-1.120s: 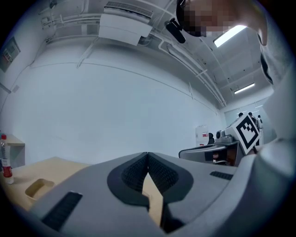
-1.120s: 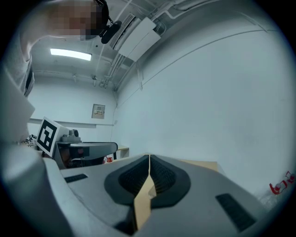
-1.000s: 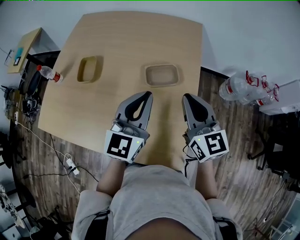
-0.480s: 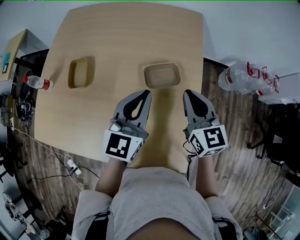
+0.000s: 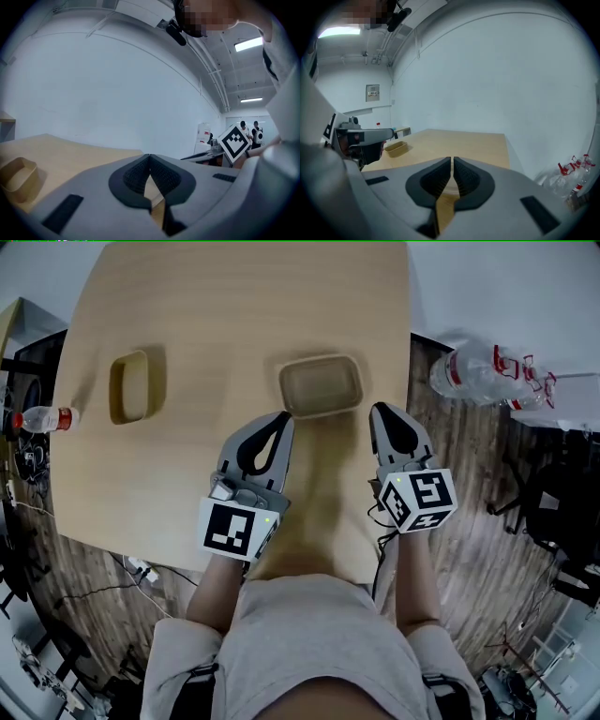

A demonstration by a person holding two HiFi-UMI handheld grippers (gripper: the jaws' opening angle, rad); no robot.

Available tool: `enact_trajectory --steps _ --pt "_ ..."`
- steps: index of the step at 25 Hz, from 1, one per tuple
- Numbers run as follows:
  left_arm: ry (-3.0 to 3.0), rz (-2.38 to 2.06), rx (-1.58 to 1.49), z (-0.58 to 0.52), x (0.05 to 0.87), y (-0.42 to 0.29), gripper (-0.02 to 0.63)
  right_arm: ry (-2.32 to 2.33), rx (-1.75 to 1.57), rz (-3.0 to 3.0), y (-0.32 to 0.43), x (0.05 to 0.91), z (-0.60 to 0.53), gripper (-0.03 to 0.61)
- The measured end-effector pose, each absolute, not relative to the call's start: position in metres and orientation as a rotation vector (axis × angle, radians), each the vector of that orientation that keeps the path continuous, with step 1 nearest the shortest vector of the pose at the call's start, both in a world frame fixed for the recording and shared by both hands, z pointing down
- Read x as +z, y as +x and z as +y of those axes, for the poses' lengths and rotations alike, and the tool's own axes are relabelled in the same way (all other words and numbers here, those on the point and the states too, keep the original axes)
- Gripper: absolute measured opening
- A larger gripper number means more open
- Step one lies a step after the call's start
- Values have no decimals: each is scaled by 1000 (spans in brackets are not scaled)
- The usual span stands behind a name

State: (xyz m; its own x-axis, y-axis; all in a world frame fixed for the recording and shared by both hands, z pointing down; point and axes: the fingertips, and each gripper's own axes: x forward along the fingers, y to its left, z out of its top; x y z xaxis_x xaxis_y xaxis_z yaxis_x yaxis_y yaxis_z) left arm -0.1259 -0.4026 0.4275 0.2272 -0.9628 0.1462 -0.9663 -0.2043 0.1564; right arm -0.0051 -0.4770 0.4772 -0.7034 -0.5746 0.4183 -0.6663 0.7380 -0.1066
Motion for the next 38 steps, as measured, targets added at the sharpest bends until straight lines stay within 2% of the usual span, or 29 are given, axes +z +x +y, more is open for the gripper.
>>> enact_trajectory --steps 23,28,32,38 --pt "2215 -1773 -6 -422 466 -148 15 960 738 -2396 -14 570 -547 18" --pt "2205 -1772 -12 -422 468 -150 15 921 826 -2378 -18 581 -544 64" --pt "2202 -1772 1 -420 470 -151 15 916 864 -2369 -18 585 -544 63" --pt "2204 -1784 -5 -417 467 -151 15 919 862 -2384 -20 581 -544 23"
